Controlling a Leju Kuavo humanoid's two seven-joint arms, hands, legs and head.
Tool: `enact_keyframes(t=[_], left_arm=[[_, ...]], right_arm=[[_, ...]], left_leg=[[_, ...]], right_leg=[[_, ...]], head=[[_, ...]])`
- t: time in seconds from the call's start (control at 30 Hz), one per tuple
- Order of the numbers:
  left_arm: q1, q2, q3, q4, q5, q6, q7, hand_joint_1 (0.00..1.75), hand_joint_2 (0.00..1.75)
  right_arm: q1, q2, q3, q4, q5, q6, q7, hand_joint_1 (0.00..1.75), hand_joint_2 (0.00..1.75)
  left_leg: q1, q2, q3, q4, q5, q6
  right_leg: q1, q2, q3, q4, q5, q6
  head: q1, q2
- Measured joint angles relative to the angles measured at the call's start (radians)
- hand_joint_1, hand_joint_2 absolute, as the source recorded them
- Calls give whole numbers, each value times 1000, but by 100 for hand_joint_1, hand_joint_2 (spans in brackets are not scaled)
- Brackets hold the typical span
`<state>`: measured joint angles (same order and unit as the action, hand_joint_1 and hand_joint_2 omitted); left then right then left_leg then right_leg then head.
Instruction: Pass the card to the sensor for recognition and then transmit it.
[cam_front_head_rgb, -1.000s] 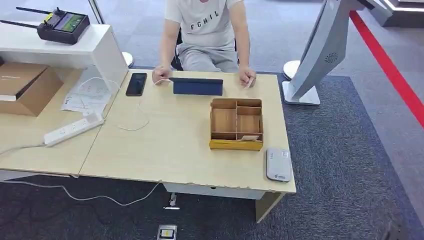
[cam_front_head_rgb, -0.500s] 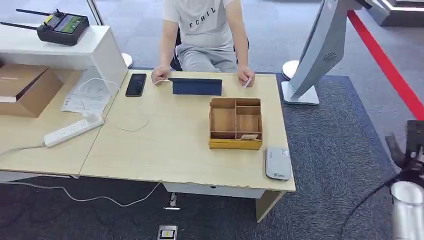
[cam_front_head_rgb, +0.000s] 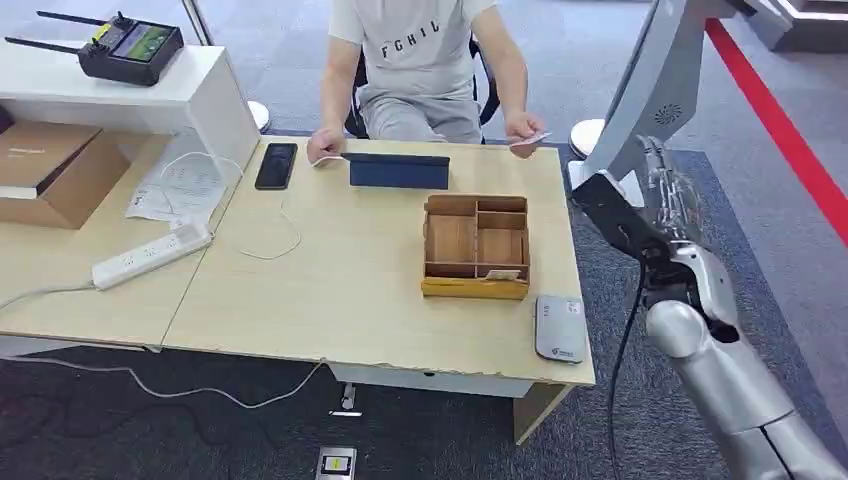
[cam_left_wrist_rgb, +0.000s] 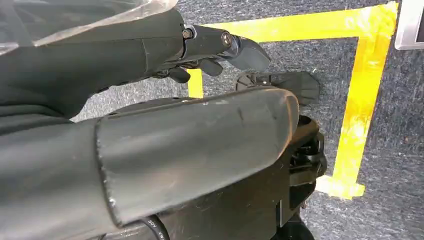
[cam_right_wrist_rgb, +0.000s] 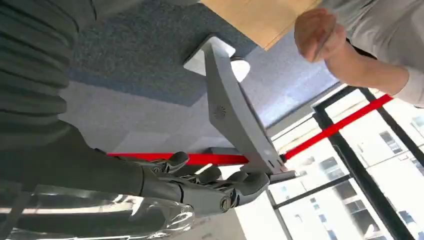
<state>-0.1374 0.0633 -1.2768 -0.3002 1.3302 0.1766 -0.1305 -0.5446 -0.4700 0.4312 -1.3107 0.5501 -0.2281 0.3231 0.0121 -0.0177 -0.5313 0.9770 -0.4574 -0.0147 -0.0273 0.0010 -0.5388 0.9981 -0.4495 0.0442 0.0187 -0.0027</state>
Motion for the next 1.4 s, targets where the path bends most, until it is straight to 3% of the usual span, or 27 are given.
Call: enact_keyframes(t=[0.2,0.5,0.93,1.4], left_arm=[[1,4,-3,0,-25,-5,0,0,0],[4,9,-3,0,-31,-16,-6,0,0],[6,9,-3,0,-32,-14,-1,0,0],[8,9,-3,0,-33,-16,-12,0,0]], right_arm=[[-48,-16,109,58,-3,18,19,0,175],[-93,-29,173,196,-2,-7,18,0,175],[-109,-30,216,329,25,-62,-8,0,175],[-110,-29,223,364,93,-79,-24,0,175]], left_leg=[[0,0,0,0,0,0],[0,0,-1,0,0,0],[0,0,-1,0,0,0],[0,0,-1,0,0,0]], right_leg=[[0,0,-1,0,0,0],[0,0,-1,0,0,-1],[0,0,-1,0,0,-1],[0,0,-2,0,0,-1]], head=[[0,0],[0,0],[0,0],[0,0]])
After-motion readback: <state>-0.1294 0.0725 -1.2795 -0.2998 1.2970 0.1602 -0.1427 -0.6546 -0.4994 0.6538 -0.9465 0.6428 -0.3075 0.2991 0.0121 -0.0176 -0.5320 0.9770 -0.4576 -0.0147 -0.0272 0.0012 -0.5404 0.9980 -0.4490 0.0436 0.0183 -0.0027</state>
